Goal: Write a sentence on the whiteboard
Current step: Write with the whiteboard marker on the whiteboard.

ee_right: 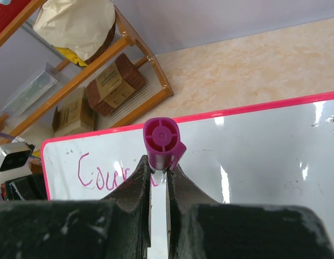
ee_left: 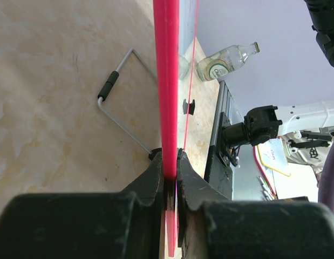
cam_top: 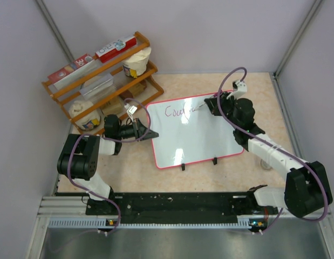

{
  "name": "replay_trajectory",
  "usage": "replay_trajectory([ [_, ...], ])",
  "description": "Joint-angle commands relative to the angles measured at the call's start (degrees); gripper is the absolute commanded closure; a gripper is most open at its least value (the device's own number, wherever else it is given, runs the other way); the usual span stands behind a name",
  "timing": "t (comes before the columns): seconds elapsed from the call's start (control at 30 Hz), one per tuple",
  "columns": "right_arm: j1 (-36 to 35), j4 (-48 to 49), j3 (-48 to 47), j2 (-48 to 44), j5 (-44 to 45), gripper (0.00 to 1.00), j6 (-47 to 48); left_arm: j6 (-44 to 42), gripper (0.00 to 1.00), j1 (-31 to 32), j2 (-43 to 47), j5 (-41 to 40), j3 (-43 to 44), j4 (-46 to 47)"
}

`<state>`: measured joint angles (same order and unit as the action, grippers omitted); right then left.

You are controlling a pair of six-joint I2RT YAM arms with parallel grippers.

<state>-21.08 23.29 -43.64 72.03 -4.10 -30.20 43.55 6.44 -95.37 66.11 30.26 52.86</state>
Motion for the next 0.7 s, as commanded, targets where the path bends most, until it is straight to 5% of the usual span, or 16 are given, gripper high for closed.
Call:
replay_trajectory([
  [0.0,1.04,0.09,-3.47,0.92,1.73,1.0,1.01,-4.53,1.0,-0.02,1.07,-2.83,1.03,0.58],
  [0.67,1.13,-0.79,0.39,-0.4,0.67,1.0,1.19,-4.53,1.0,-0.02,1.24,-2.83,0.94,0.49],
])
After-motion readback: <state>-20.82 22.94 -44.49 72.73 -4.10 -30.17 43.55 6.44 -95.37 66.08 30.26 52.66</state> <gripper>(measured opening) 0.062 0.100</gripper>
